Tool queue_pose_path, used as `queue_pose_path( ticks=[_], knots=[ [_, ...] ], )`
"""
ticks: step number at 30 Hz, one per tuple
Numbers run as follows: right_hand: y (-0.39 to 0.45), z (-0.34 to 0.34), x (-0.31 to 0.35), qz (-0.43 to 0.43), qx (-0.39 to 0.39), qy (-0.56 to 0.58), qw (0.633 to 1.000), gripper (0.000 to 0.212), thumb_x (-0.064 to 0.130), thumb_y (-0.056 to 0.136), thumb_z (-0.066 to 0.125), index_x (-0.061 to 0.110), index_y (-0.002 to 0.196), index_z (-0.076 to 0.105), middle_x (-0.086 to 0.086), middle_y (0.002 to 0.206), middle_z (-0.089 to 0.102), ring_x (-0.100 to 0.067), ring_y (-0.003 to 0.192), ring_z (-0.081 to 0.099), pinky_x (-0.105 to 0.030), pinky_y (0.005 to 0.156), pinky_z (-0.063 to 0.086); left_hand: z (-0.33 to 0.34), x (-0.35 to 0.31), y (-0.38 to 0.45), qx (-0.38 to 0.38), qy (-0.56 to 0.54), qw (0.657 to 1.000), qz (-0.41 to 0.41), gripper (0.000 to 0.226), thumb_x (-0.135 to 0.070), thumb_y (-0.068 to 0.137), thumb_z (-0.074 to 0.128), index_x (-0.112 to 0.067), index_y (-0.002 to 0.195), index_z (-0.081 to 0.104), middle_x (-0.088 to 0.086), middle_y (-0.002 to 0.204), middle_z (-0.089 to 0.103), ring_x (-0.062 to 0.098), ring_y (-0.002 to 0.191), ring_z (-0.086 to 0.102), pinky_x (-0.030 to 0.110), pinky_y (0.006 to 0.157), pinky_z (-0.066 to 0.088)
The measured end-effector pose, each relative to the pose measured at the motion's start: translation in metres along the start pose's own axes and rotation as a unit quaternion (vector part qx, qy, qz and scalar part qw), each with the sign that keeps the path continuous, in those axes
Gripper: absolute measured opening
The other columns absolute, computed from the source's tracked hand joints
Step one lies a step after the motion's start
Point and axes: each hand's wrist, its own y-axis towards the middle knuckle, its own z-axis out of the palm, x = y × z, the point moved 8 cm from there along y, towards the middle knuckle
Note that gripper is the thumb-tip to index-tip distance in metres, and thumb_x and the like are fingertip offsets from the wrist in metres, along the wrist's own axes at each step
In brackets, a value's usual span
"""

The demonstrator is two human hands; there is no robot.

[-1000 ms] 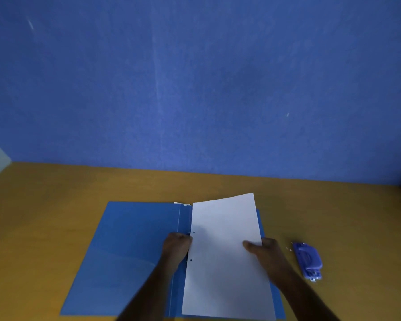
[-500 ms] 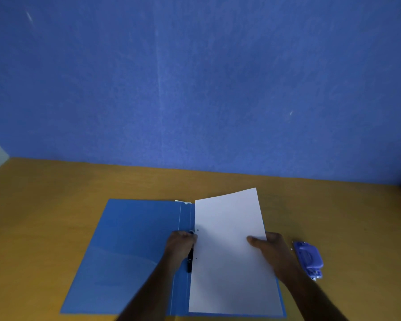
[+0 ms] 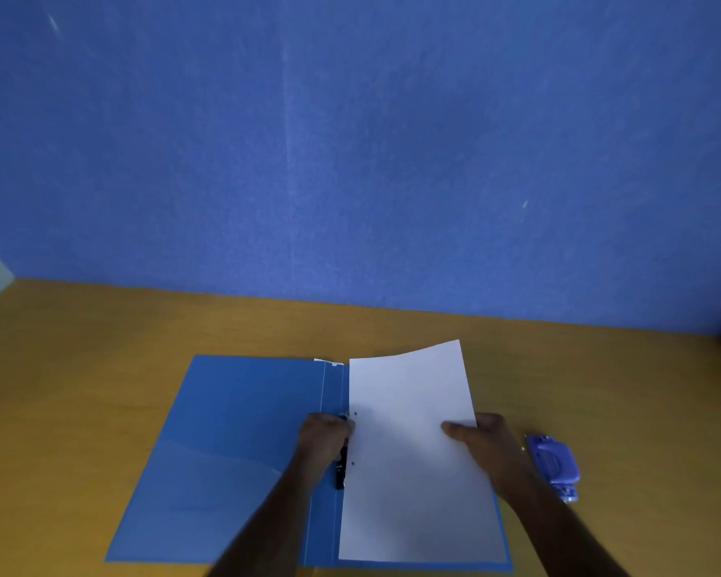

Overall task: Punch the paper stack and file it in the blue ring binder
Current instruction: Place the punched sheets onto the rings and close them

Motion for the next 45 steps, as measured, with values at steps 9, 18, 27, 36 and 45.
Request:
queue_pose_path(
  ticks=[9, 18, 27, 36, 45],
  knots=[
    [-0.004, -0.007, 0.009, -0.001, 0.004, -0.017, 1.0, 0.011, 0.008, 0.083, 0.074, -0.003, 0.086, 0.076, -0.02, 0.083, 0.077, -0.039, 0.08, 0.074, -0.046, 0.073, 0.06, 0.005, 0.001, -0.002, 0.007, -0.02, 1.0, 0.0, 0.019, -0.015, 0.082, 0.073, -0.005, 0.066, 0.069, 0.008, 0.059, 0.062, 0.018, 0.048, 0.055, 0.023, 0.049, 0.043],
    [-0.001, -0.007, 0.009, 0.004, 0.003, -0.04, 0.999, 0.011, 0.011, 0.083, 0.075, 0.001, 0.089, 0.076, -0.014, 0.085, 0.078, -0.033, 0.08, 0.075, -0.052, 0.081, 0.06, 0.001, -0.004, -0.006, 0.057, 0.057, 0.997, -0.002, 0.013, -0.008, 0.079, 0.077, 0.001, 0.086, 0.074, 0.008, 0.063, 0.064, 0.014, 0.046, 0.055, 0.02, 0.044, 0.041],
    [0.004, -0.006, 0.01, 0.004, 0.01, -0.054, 0.998, 0.012, 0.012, 0.082, 0.076, 0.002, 0.089, 0.076, -0.012, 0.084, 0.078, -0.032, 0.079, 0.076, -0.046, 0.078, 0.061, 0.004, -0.006, -0.011, 0.148, 0.214, 0.966, 0.003, 0.024, -0.009, 0.077, 0.082, -0.006, 0.099, 0.073, 0.008, 0.077, 0.067, 0.012, 0.056, 0.052, 0.023, 0.049, 0.036],
    [0.007, -0.005, 0.011, 0.01, 0.024, -0.032, 0.999, 0.015, 0.013, 0.081, 0.078, 0.001, 0.09, 0.076, -0.013, 0.085, 0.078, -0.034, 0.081, 0.075, -0.05, 0.081, 0.06, 0.004, -0.001, -0.01, 0.18, 0.246, 0.952, -0.018, 0.027, -0.01, 0.078, 0.079, -0.01, 0.104, 0.071, 0.004, 0.079, 0.065, 0.011, 0.061, 0.05, 0.021, 0.05, 0.037],
    [-0.002, -0.001, 0.018, -0.009, 0.035, -0.019, 0.999, 0.011, 0.006, 0.083, 0.074, -0.003, 0.09, 0.076, -0.017, 0.084, 0.078, -0.035, 0.081, 0.075, -0.039, 0.072, 0.059, 0.001, 0.003, -0.008, 0.179, 0.236, 0.955, -0.032, 0.024, -0.005, 0.079, 0.077, -0.011, 0.102, 0.073, 0.006, 0.084, 0.064, 0.011, 0.064, 0.047, 0.022, 0.051, 0.036]
  ],
)
